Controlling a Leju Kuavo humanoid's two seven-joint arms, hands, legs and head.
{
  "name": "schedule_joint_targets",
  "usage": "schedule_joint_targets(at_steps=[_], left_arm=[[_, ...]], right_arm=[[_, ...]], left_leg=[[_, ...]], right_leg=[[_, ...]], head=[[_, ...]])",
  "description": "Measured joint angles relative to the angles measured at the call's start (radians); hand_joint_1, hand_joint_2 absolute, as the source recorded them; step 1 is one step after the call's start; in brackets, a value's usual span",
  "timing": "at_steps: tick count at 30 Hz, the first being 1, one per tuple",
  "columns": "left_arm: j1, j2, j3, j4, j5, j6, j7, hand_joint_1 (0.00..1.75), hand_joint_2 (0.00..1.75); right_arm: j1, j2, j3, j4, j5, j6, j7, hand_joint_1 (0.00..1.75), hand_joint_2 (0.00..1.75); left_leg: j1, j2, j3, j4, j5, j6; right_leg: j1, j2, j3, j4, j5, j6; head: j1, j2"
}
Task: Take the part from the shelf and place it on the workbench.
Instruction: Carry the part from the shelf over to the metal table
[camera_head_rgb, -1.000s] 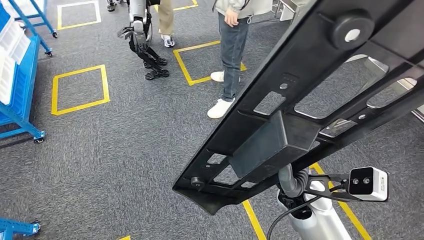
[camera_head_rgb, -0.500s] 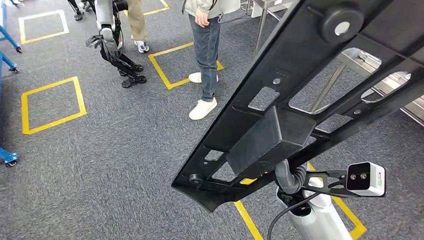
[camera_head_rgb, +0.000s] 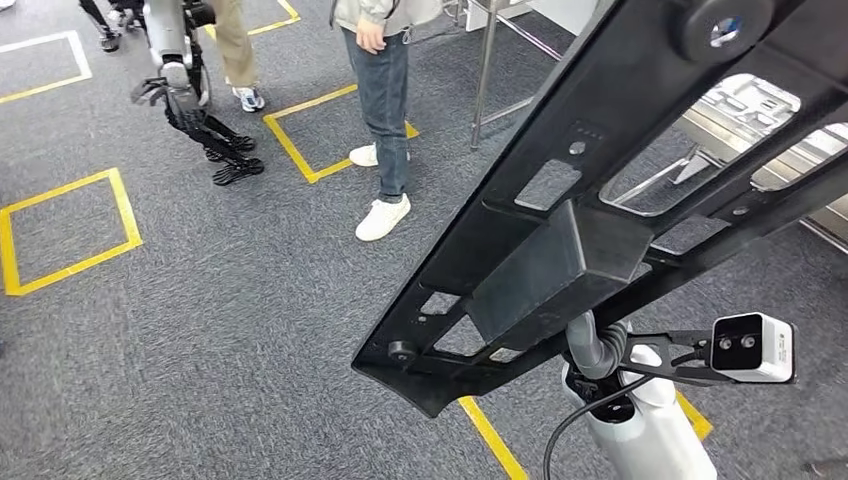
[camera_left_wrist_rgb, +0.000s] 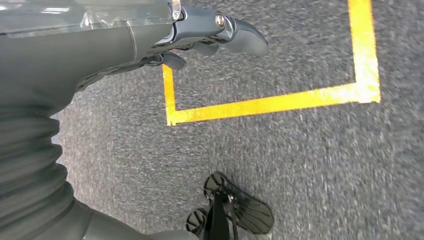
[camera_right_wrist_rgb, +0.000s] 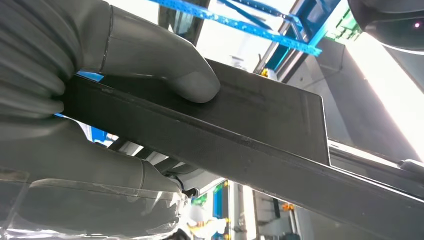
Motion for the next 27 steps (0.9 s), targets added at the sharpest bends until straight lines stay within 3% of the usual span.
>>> schedule_joint_targets(at_steps=[2,4,7,8,9,10,12,14,17,19,20,22,23,24,25,27], left_arm=[[-0.002,-0.001,0.0,0.0,0.0,-0.001,0.001,0.0,1.75],[-0.001,-0.002,0.002,0.0,0.0,0.0,0.002,0.0,1.75],[0.004,-0.002,0.006,0.0,0.001,0.004,0.002,0.0,1.75],[0.005,-0.002,0.007,0.0,0.001,0.005,0.002,0.0,1.75],[0.006,-0.002,0.008,0.0,0.002,0.005,0.001,0.0,1.75],[0.007,-0.003,0.008,0.0,0.002,0.005,0.001,0.0,1.75],[0.009,-0.002,0.008,0.0,0.002,0.006,0.0,0.0,1.75],[0.009,-0.002,0.009,0.0,0.001,0.006,-0.002,0.0,1.75],[0.006,-0.002,0.01,0.0,0.002,-0.001,-0.004,0.0,1.75],[0.005,-0.002,0.011,0.0,0.003,-0.008,-0.006,0.0,1.75],[0.005,-0.002,0.012,0.0,0.003,-0.009,-0.008,0.0,1.75],[0.008,-0.002,0.012,0.0,0.003,-0.007,-0.009,0.0,1.75],[0.009,-0.002,0.013,0.0,0.002,-0.006,-0.009,0.0,1.75],[0.009,-0.002,0.013,0.0,0.002,-0.003,-0.008,0.0,1.75],[0.009,-0.002,0.013,0.0,0.001,-0.001,-0.007,0.0,1.75],[0.008,-0.002,0.013,0.0,0.0,0.002,-0.006,0.0,1.75]], right_arm=[[0.002,0.0,0.0,-0.003,0.001,0.0,0.001,1.75,1.75],[0.001,0.0,0.001,-0.005,0.001,0.001,0.001,1.75,1.75],[0.003,0.0,0.001,-0.004,0.001,0.002,0.0,1.75,1.75],[0.005,0.0,0.002,-0.003,0.001,0.002,-0.002,1.75,1.75],[0.007,0.0,0.002,-0.001,0.001,0.003,-0.004,1.75,1.75],[0.008,0.0,0.002,0.0,0.001,0.005,-0.007,1.75,1.75],[0.009,0.0,0.004,0.001,0.001,0.008,-0.015,1.75,1.75],[0.008,0.001,0.007,0.001,0.001,0.008,-0.02,1.75,1.75],[0.009,0.0,0.011,0.0,0.001,0.008,-0.023,1.75,1.75],[0.008,0.0,0.014,0.0,-0.001,0.008,-0.027,1.75,1.75],[0.007,0.0,0.015,0.0,-0.003,0.01,-0.029,1.75,1.75],[0.006,0.0,0.018,0.002,-0.006,0.013,-0.032,1.75,1.75],[0.006,0.0,0.02,0.004,-0.008,0.014,-0.033,1.75,1.75],[0.006,0.0,0.021,0.005,-0.009,0.014,-0.033,1.75,1.75],[0.005,0.0,0.023,0.007,-0.011,0.014,-0.033,1.75,1.75],[0.002,0.001,0.024,0.008,-0.016,0.013,-0.034,1.75,1.75]], left_leg=[[0.0,0.009,0.003,-0.001,-0.003,-0.011],[0.002,-0.01,-0.008,0.031,-0.028,-0.022],[0.005,-0.05,-0.097,0.222,-0.121,-0.031],[0.006,-0.053,-0.126,0.279,-0.138,-0.033],[0.006,-0.053,-0.14,0.3,-0.134,-0.034],[0.008,-0.054,-0.133,0.279,-0.11,-0.035],[0.012,-0.069,-0.073,0.141,-0.035,-0.034],[0.013,-0.091,-0.023,0.03,0.003,-0.029],[0.011,-0.087,-0.015,0.009,0.004,-0.011],[0.012,-0.073,-0.011,0.002,0.009,0.003],[0.013,-0.066,-0.01,-0.002,0.011,0.008],[0.011,-0.053,-0.012,-0.002,0.011,0.012],[0.01,-0.045,-0.013,-0.002,0.01,0.012],[0.009,-0.037,-0.014,-0.001,0.01,0.013],[0.009,-0.029,-0.013,-0.001,0.009,0.012],[0.007,-0.014,-0.009,-0.001,0.007,0.009]], right_leg=[[-0.001,0.017,0.001,-0.005,0.005,-0.008],[-0.008,0.033,0.006,-0.015,0.012,-0.018],[-0.011,0.055,0.009,-0.019,0.016,-0.026],[-0.011,0.063,0.009,-0.018,0.015,-0.026],[-0.012,0.072,0.009,-0.016,0.015,-0.026],[-0.012,0.082,0.009,-0.014,0.014,-0.025],[-0.015,0.101,0.01,-0.007,0.009,-0.019],[-0.014,0.116,0.005,0.004,0.004,-0.009],[-0.014,0.131,-0.003,0.008,0.003,0.007],[-0.015,0.116,-0.014,0.035,-0.017,0.018],[-0.015,0.1,-0.032,0.075,-0.041,0.022],[-0.016,0.072,-0.096,0.206,-0.106,0.029],[-0.017,0.067,-0.126,0.266,-0.128,0.031],[-0.018,0.064,-0.143,0.298,-0.133,0.032],[-0.018,0.061,-0.138,0.286,-0.115,0.031],[-0.015,0.039,-0.073,0.155,-0.045,0.023]], head=[[-0.001,0.0],[-0.001,0.0],[-0.005,0.0],[-0.006,0.0],[-0.006,0.0],[-0.006,0.0],[-0.007,0.0],[-0.007,0.0],[-0.008,0.0],[-0.004,0.0],[-0.002,0.0],[0.003,0.0],[0.003,0.0],[0.003,0.0],[0.003,0.0],[0.003,0.0]])
